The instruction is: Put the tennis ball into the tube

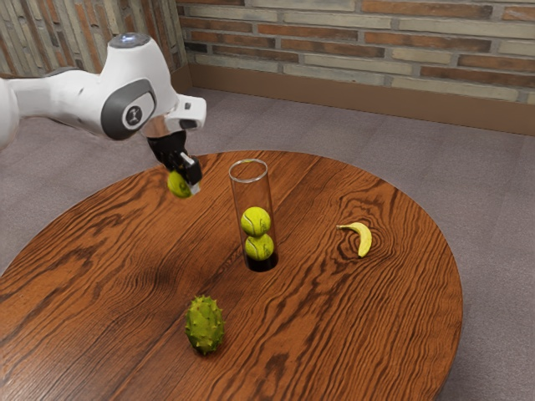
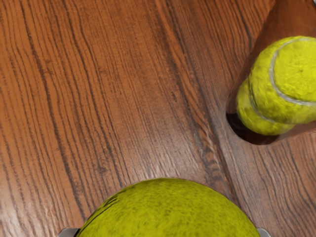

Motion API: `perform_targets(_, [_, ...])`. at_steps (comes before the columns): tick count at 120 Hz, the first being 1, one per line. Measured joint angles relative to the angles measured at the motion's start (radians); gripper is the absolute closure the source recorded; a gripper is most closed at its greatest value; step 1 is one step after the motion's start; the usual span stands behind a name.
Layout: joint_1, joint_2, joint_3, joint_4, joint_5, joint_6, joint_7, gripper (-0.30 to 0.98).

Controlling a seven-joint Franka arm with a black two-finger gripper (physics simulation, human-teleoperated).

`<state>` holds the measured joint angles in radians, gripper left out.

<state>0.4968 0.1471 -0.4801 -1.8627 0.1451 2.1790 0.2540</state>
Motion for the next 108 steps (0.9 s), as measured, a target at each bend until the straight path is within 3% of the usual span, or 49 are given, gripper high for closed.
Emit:
perform_targets(34, [-0.017,0.02,-0.111,0.197,-0.027,-0.001,-0.005,0.37])
perform_targets(60, [-0.062,0.108,-0.12,0.263,-0.023,0.004,-0.009,0.37])
perform_targets(84, [-0.086,0.159,-0.116,0.318,-0.025,0.004,-0.003,0.16])
perform_targets(108, [-0.092,0.117,-0.123,0.321,-0.034,-0.057,0.003,0.06])
